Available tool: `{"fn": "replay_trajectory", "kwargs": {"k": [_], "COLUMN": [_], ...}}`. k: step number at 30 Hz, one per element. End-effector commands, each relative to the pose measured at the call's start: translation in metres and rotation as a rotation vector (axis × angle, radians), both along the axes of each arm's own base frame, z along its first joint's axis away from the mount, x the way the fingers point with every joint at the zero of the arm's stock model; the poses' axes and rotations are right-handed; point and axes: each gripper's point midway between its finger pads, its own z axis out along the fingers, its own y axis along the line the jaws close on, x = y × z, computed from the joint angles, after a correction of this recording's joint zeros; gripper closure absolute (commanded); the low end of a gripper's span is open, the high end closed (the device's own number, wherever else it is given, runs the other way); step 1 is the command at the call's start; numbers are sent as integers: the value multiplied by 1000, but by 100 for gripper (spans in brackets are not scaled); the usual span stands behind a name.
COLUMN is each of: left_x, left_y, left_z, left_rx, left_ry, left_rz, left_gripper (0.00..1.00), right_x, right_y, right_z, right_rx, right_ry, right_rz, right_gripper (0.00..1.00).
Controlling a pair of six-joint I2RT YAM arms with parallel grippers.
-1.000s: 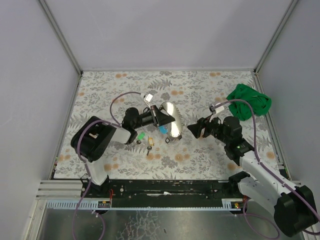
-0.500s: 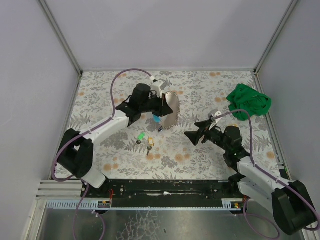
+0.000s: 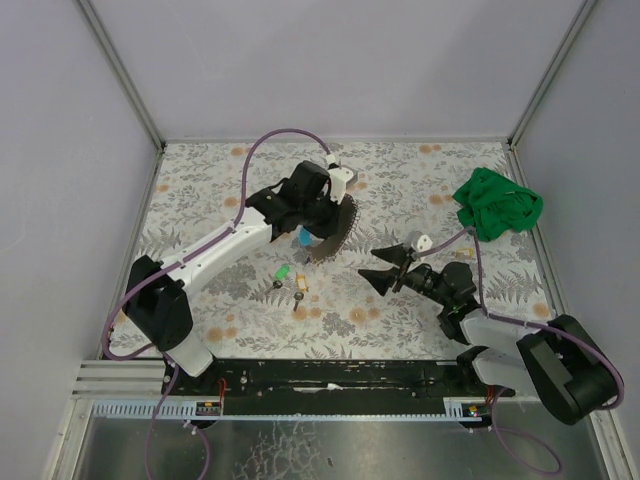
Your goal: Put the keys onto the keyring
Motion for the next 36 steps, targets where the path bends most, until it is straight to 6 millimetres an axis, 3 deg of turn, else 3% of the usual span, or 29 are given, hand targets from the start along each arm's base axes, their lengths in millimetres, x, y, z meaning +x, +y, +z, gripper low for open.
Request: {"fn": "replay_trajectory", "kwargs": {"k": [1, 11, 21, 36], "left_x": [0, -10, -17, -21], "left_y": [2, -11, -16, -20], "left_z": [15, 27, 38, 39], "left_rx": [36, -14, -62, -79], "left_ry": [-46, -50, -69, -66], "left_rz": [-7, -47, -68, -80], "left_gripper": [100, 100, 100, 100], "right_x": [-7, -11, 4, 10], "right_y": [22, 48, 48, 55], "right_z": [28, 12, 12, 20], "right_rx": [-9, -56, -81, -56], "right_ry": [-251, -426, -439, -439], "right_rz": [63, 75, -12, -33], "right_gripper": [34, 52, 70, 79]}}
